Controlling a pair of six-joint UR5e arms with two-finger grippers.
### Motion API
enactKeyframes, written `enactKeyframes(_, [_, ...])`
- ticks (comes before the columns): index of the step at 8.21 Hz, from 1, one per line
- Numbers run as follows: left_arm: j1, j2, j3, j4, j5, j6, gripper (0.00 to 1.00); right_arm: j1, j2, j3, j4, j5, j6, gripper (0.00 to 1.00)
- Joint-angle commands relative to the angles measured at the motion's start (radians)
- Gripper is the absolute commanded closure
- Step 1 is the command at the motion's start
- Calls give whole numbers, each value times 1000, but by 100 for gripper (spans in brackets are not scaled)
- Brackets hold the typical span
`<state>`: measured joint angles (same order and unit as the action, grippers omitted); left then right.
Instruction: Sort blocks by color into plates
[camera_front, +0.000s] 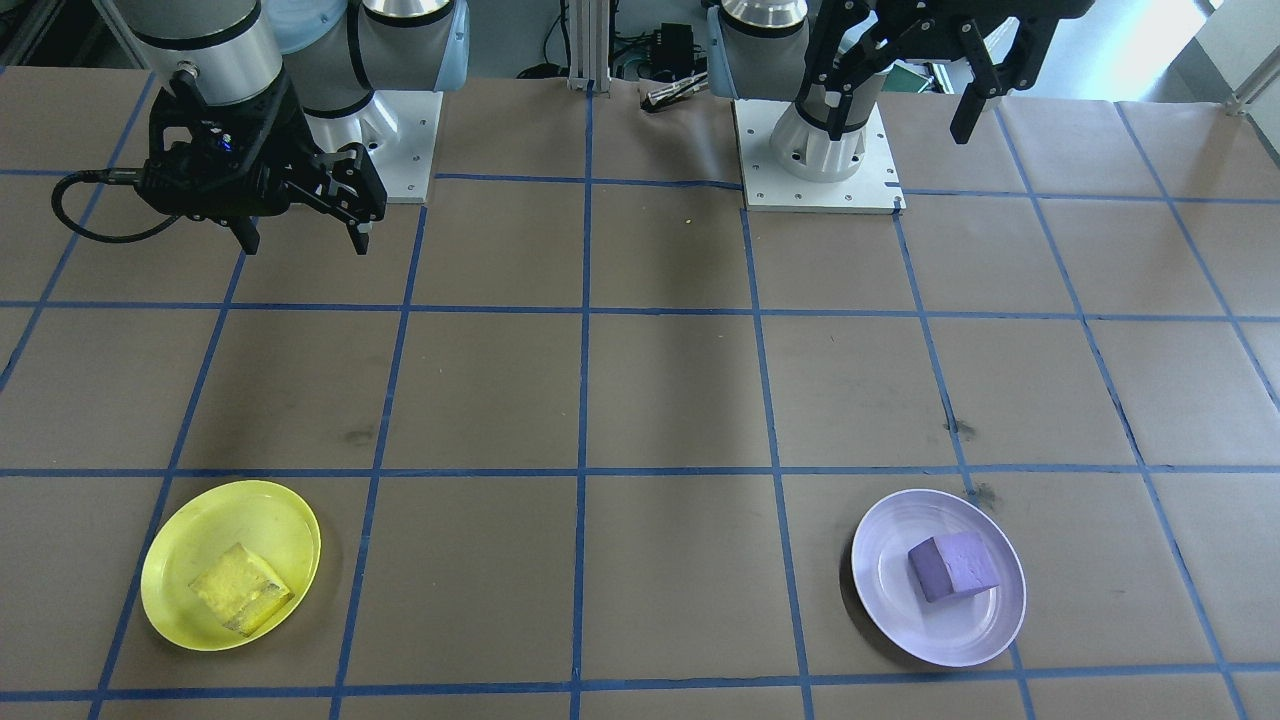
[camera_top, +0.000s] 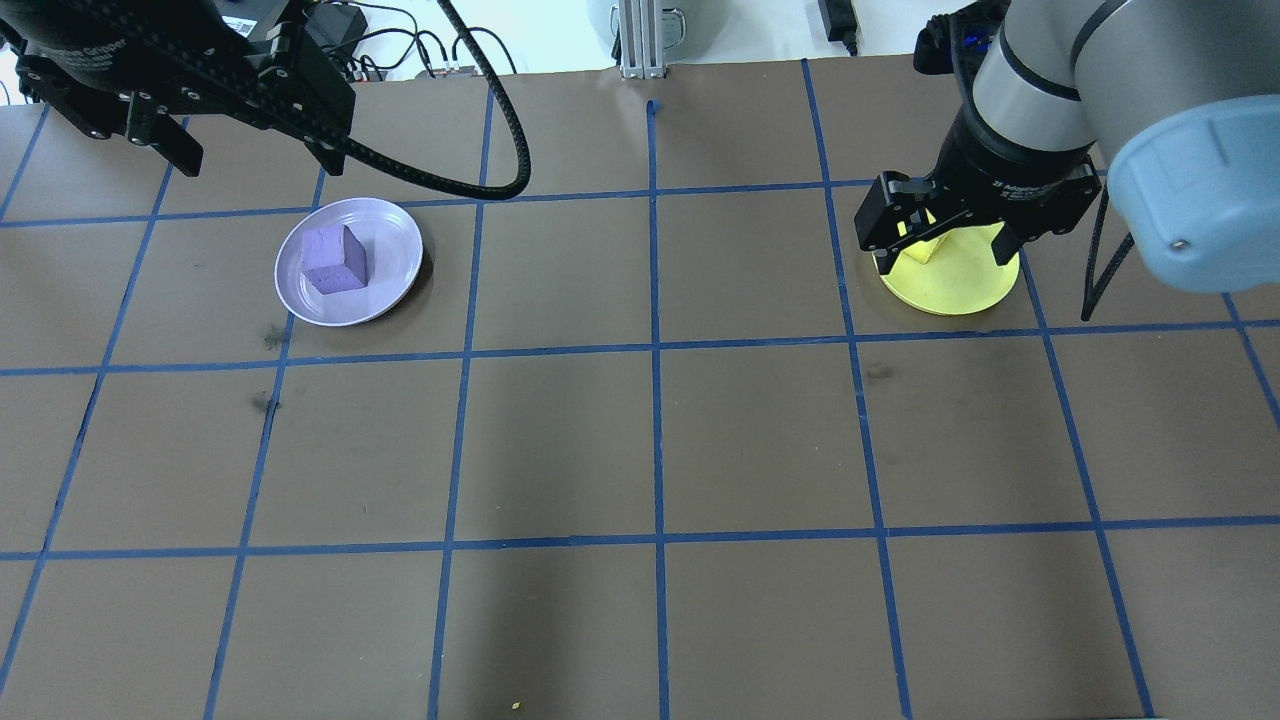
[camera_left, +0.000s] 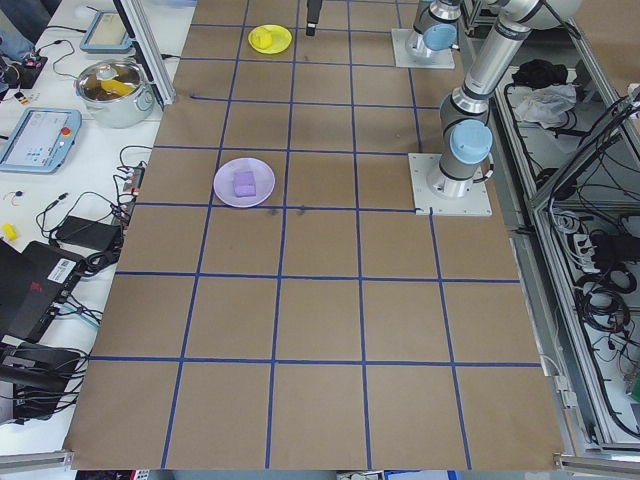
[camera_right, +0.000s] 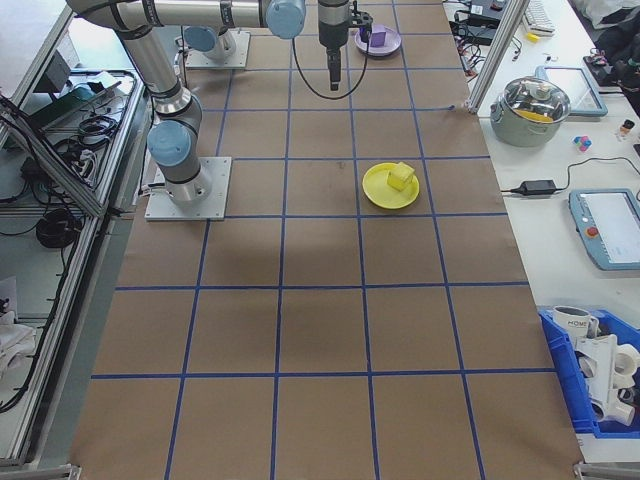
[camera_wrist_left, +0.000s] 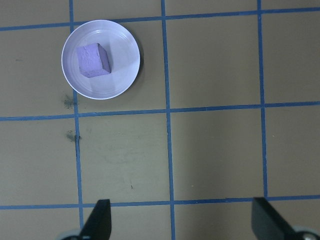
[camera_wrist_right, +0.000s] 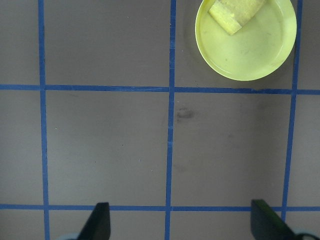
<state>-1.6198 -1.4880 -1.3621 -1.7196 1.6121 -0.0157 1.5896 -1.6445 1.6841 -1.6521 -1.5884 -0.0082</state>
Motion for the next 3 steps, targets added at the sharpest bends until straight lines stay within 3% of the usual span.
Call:
enactKeyframes(1, [0,0,0,0,0,0,0,0,-1,3,-6,-2,-4,0])
enactKeyframes(3, [8,0,1,-2,-3,0,0,0,-1,5,-6,-1,-3,0])
